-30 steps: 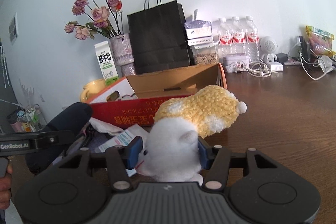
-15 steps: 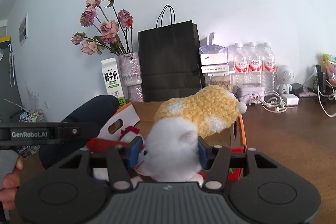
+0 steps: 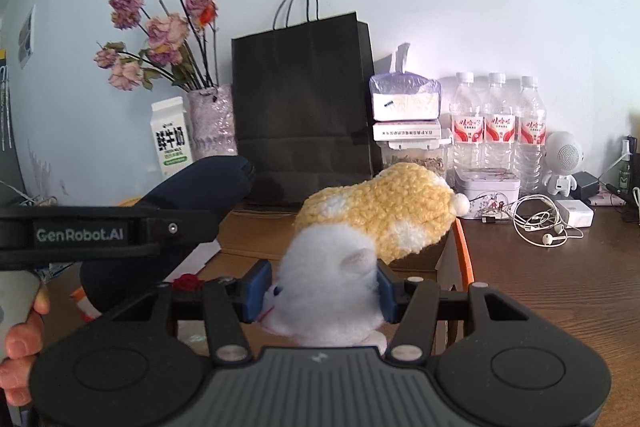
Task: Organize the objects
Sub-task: 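Carry the pouch and sheep plush with both tools over the red box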
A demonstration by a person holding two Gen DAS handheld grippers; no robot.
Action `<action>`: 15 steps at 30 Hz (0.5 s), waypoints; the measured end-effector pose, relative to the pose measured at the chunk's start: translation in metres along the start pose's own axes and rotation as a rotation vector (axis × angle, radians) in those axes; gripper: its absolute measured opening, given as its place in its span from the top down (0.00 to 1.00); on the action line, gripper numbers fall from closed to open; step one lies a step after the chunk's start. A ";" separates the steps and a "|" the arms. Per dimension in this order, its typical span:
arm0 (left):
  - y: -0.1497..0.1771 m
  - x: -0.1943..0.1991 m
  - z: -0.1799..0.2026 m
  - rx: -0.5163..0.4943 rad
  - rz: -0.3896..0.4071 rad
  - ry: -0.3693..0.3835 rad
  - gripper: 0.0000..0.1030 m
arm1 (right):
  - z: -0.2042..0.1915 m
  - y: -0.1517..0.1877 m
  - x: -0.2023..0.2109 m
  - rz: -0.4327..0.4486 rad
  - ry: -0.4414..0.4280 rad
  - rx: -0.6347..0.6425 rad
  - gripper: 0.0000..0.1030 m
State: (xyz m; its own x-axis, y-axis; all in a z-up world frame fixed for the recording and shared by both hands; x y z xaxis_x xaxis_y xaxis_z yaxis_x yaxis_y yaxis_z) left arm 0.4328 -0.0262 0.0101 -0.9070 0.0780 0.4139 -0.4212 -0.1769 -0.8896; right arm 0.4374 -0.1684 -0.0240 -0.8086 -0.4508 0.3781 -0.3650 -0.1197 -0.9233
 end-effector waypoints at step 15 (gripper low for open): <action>0.005 -0.018 -0.010 -0.011 0.004 -0.065 0.00 | 0.018 0.019 -0.025 -0.063 0.027 -0.030 0.00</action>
State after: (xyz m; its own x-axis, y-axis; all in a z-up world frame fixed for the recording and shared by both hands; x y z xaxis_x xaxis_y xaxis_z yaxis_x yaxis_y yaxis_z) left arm 0.4466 -0.0191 -0.0037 -0.9065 0.0138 0.4220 -0.4182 -0.1662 -0.8930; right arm 0.4587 -0.1752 -0.0516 -0.7955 -0.4189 0.4378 -0.4293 -0.1203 -0.8951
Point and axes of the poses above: each gripper's, at about its wrist camera, not at the fingertips, and x roughly against the way its jaws point, z to its right, y to its underside, the point moved 9 cm from there along -x, roughly the way its jaws point, and after that the axes turned 3 degrees about x, right-handed, at the moved point
